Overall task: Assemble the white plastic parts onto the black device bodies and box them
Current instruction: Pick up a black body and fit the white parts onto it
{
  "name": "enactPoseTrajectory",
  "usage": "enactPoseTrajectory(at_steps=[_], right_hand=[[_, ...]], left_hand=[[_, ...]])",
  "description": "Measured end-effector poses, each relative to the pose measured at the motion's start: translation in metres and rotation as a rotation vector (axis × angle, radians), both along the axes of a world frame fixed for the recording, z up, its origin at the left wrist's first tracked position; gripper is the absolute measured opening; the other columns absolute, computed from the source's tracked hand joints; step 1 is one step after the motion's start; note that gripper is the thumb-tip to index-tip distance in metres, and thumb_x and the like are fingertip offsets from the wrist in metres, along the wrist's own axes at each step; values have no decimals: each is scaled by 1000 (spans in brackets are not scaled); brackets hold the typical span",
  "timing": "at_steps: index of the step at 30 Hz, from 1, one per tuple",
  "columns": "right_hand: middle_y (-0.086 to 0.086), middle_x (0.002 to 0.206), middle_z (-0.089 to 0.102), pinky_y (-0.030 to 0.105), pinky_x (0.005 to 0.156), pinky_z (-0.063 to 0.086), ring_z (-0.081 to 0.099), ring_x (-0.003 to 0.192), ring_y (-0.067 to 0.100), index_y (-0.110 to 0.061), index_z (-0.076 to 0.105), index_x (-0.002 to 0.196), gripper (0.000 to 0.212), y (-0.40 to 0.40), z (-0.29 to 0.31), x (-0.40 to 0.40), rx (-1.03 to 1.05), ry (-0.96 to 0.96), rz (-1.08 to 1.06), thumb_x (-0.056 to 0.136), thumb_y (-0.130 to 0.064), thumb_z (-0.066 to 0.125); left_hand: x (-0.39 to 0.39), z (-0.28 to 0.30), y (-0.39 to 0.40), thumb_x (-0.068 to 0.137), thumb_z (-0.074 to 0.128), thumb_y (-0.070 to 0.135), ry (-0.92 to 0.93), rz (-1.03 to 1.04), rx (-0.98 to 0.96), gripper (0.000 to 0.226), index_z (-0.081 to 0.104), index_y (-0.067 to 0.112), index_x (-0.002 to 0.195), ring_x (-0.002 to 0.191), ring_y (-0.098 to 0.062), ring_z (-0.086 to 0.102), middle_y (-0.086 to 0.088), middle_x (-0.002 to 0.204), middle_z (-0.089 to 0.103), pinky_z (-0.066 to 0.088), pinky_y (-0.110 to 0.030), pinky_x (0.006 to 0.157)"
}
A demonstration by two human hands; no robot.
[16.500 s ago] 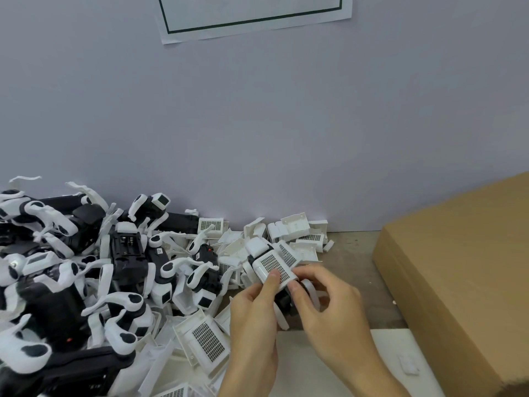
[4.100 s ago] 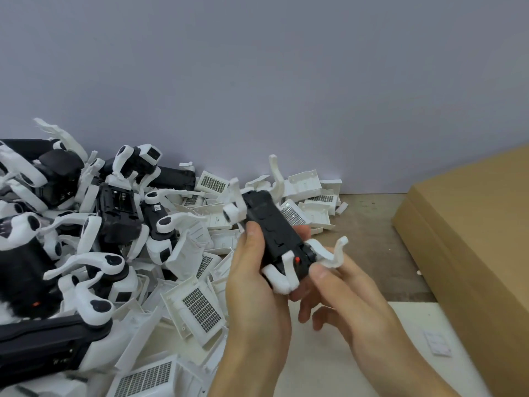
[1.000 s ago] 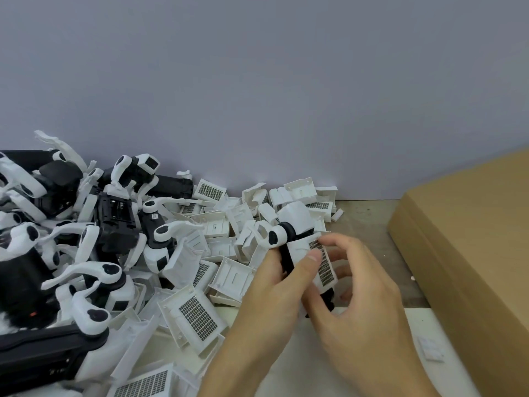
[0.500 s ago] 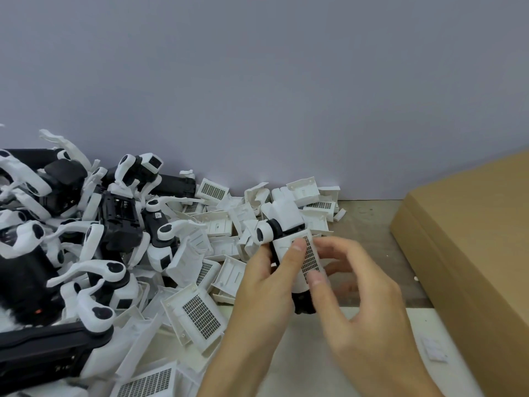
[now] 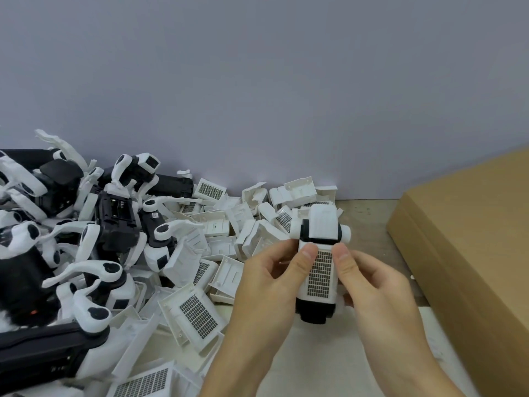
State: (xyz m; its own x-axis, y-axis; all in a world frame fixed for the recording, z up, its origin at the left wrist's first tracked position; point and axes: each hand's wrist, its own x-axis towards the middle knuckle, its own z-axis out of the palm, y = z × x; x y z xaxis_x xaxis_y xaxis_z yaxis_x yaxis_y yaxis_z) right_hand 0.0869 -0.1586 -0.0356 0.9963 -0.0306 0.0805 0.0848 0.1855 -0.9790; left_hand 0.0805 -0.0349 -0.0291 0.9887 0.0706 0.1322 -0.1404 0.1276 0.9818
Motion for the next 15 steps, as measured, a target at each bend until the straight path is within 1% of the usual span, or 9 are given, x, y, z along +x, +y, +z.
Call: enactPoseTrajectory(at_steps=[3, 5, 7, 9, 12, 15], right_hand=[[-4, 80, 78, 18, 59, 54, 74, 74, 8, -18, 77, 88, 49, 1, -2, 0, -58, 10, -47, 68, -59, 58], [-6, 78, 78, 22, 62, 53, 74, 73, 7, -18, 76, 88, 55, 1, -3, 1, -102, 15, -62, 64, -63, 56], [-7, 76, 77, 17, 58, 51, 73, 69, 4, -17, 75, 87, 55, 2, -3, 1, -122, 16, -72, 64, -63, 54], [-8, 74, 76, 14, 54, 49, 72, 67, 4, -17, 74, 85, 54, 2, -2, 1, -138, 19, -77, 65, -63, 53], [-6, 73, 76, 14, 52, 49, 72, 65, 5, -16, 74, 83, 56, 3, -2, 1, -140, 20, -91, 64, -64, 52], [-3, 72, 76, 14, 50, 49, 73, 65, 8, -15, 76, 80, 52, 3, -2, 0, -101, 21, -85, 68, -62, 56]], left_hand=[[0, 0, -2, 81, 63, 42, 1, 40, 37, 32, 79, 17, 94, 85, -18, 75, -6, 90, 78, 57, -23, 71], [-1, 0, -4, 86, 62, 38, 5, 72, 87, 27, 78, 17, 91, 83, -16, 75, -3, 87, 78, 57, -21, 70], [-1, 1, -4, 93, 62, 28, 10, 93, 121, 18, 77, 18, 90, 79, -11, 74, 1, 83, 78, 56, -18, 66], [-1, 1, -5, 96, 61, 23, 7, 100, 149, 17, 76, 18, 88, 74, -8, 73, 2, 80, 78, 53, -15, 61], [-1, 2, -6, 97, 61, 24, 15, 105, 159, 18, 76, 19, 87, 71, -6, 73, 3, 78, 77, 51, -14, 59], [0, 1, -6, 94, 64, 31, 31, 119, 114, 21, 78, 17, 86, 72, -9, 73, 1, 79, 78, 53, -16, 60]])
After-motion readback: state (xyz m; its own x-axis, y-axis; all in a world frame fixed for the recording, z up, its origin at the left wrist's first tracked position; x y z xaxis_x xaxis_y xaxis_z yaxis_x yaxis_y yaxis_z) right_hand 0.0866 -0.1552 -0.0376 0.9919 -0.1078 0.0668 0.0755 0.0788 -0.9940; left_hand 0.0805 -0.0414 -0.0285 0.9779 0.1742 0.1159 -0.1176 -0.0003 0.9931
